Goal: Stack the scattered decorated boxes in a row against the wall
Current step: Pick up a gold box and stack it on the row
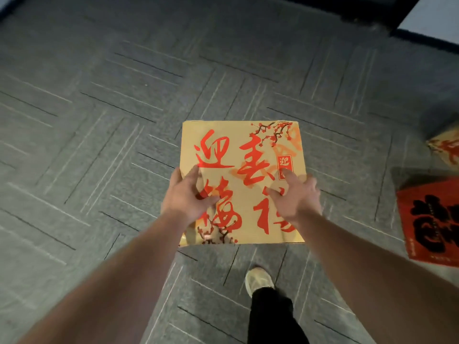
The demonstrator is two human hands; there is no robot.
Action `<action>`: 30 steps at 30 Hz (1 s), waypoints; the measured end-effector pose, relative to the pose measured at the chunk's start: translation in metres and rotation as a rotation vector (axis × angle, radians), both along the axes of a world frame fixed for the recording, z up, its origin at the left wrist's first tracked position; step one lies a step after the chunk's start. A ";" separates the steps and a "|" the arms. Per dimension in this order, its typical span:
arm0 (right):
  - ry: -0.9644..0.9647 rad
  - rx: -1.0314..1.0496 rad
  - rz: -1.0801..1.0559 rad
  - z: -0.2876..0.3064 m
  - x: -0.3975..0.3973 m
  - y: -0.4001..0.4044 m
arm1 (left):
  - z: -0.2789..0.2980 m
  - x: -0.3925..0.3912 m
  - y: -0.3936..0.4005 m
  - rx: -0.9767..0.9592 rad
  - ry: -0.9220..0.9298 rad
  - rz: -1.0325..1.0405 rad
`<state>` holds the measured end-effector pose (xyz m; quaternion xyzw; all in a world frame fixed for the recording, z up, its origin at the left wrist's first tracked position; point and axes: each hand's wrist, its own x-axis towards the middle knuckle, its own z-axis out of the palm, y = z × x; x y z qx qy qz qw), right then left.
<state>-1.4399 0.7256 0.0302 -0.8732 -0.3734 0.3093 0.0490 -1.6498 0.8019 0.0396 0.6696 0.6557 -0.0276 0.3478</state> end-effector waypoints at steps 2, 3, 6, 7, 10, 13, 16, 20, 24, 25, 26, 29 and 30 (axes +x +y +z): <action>0.013 0.034 0.064 0.003 -0.010 0.038 | 0.003 -0.017 0.026 0.015 0.017 0.041; 0.020 0.038 0.098 0.005 -0.016 0.055 | 0.005 -0.025 0.038 0.006 0.022 0.060; 0.017 0.056 0.177 0.016 -0.030 0.109 | 0.016 -0.045 0.075 -0.006 0.004 0.153; 0.007 0.066 0.202 0.022 -0.036 0.128 | 0.021 -0.052 0.088 0.006 0.003 0.179; -0.020 0.096 0.262 0.038 -0.057 0.177 | 0.037 -0.072 0.123 0.061 -0.016 0.225; -0.073 0.107 0.343 0.048 -0.087 0.218 | 0.048 -0.102 0.147 0.104 -0.078 0.297; -0.093 0.111 0.411 0.050 -0.134 0.253 | 0.052 -0.148 0.164 0.109 -0.082 0.376; -0.109 0.098 0.488 0.050 -0.209 0.295 | 0.054 -0.219 0.189 0.083 -0.097 0.455; -0.124 0.095 0.503 0.058 -0.285 0.342 | 0.059 -0.293 0.225 0.119 -0.123 0.486; -0.122 0.094 0.512 0.059 -0.306 0.352 | 0.060 -0.313 0.232 0.114 -0.123 0.507; -0.116 0.103 0.525 0.059 -0.326 0.362 | 0.060 -0.333 0.238 0.113 -0.121 0.523; -0.102 0.163 0.573 0.057 -0.383 0.392 | 0.062 -0.388 0.261 0.126 -0.114 0.563; -0.099 0.179 0.588 0.055 -0.401 0.402 | 0.061 -0.405 0.268 0.125 -0.108 0.582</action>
